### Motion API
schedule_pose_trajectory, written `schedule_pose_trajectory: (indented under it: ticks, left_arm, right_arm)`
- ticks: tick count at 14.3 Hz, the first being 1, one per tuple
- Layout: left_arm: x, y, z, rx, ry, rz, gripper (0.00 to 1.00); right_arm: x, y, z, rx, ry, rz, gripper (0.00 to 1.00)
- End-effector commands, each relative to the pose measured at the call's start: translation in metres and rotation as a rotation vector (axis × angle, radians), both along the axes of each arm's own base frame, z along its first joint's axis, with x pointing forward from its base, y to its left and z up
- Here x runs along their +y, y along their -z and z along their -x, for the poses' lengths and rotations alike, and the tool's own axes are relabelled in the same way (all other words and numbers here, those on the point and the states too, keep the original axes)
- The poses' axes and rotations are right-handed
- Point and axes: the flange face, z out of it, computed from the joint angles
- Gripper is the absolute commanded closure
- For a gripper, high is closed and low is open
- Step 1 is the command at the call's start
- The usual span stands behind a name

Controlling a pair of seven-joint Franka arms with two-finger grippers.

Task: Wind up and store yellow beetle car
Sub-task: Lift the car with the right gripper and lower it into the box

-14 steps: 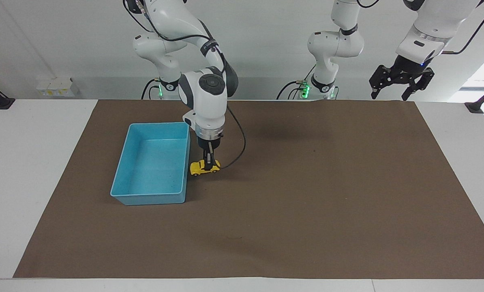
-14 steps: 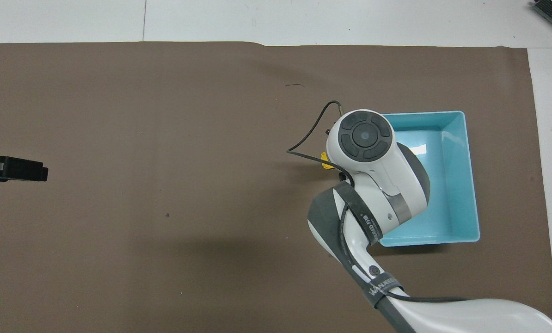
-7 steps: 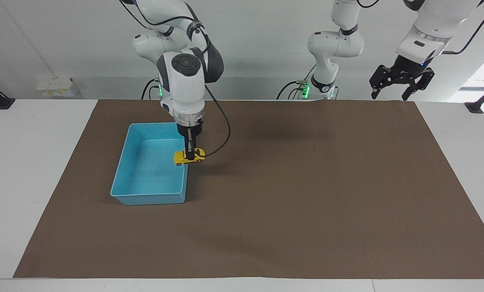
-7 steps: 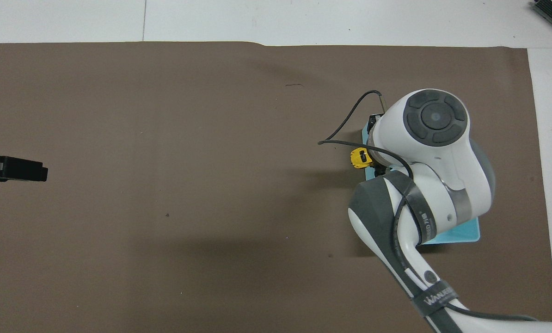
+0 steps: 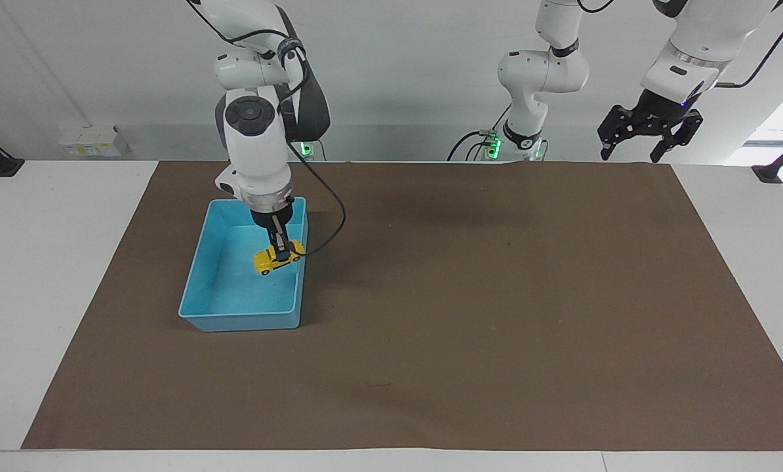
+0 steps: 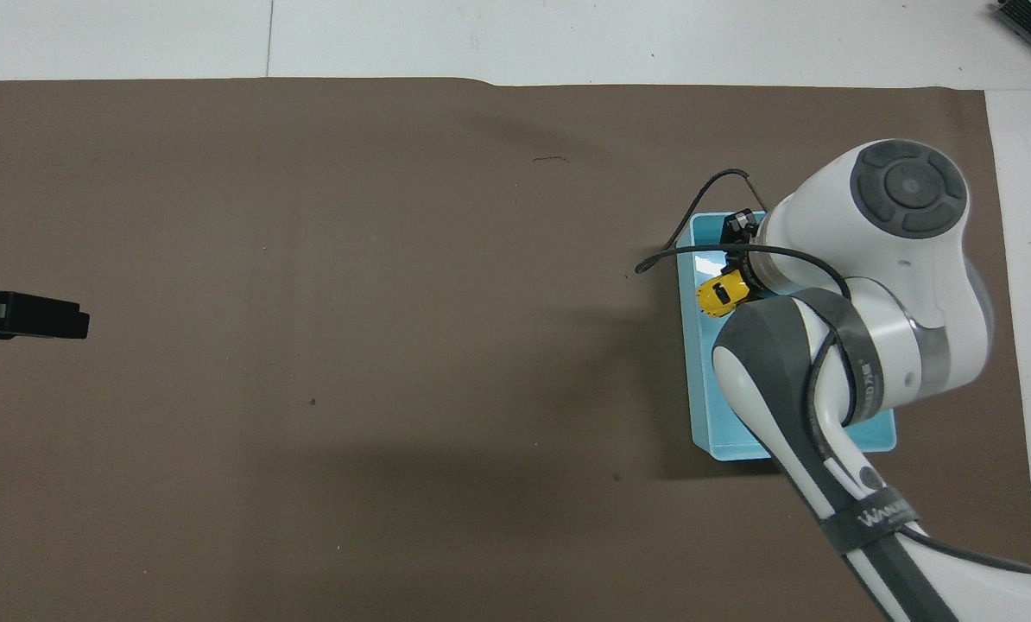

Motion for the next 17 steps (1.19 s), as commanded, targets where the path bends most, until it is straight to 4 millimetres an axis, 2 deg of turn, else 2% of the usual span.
schedule_pose_trajectory:
  ticks: [1,5,7,12,15,17]
  left_arm:
    - [0.003,-0.006,0.004,0.005,0.001,0.000,0.00]
    - [0.002,-0.006,0.004,0.005,0.003,0.000,0.00]
    - [0.004,-0.006,0.003,0.004,0.000,0.000,0.00]
    - [0.003,-0.006,0.004,0.005,0.001,0.000,0.00]
    - [0.003,-0.006,0.004,0.005,0.001,0.000,0.00]
    - [0.003,-0.006,0.004,0.004,0.001,0.000,0.00]
  right_arm:
    - [-0.006,0.000,0.006,0.022,-0.146,-0.018,1.00]
    - [-0.017,0.009,0.019,0.054,-0.425,-0.018,1.00]
    - [-0.025,0.007,0.027,0.055,-0.531,-0.021,1.00]
    - [-0.065,0.004,0.051,0.040,-0.784,-0.059,1.00]
    - [-0.093,0.017,0.074,-0.008,-0.937,-0.105,1.00]
    - [-0.100,0.025,0.087,-0.022,-1.057,-0.093,1.00]
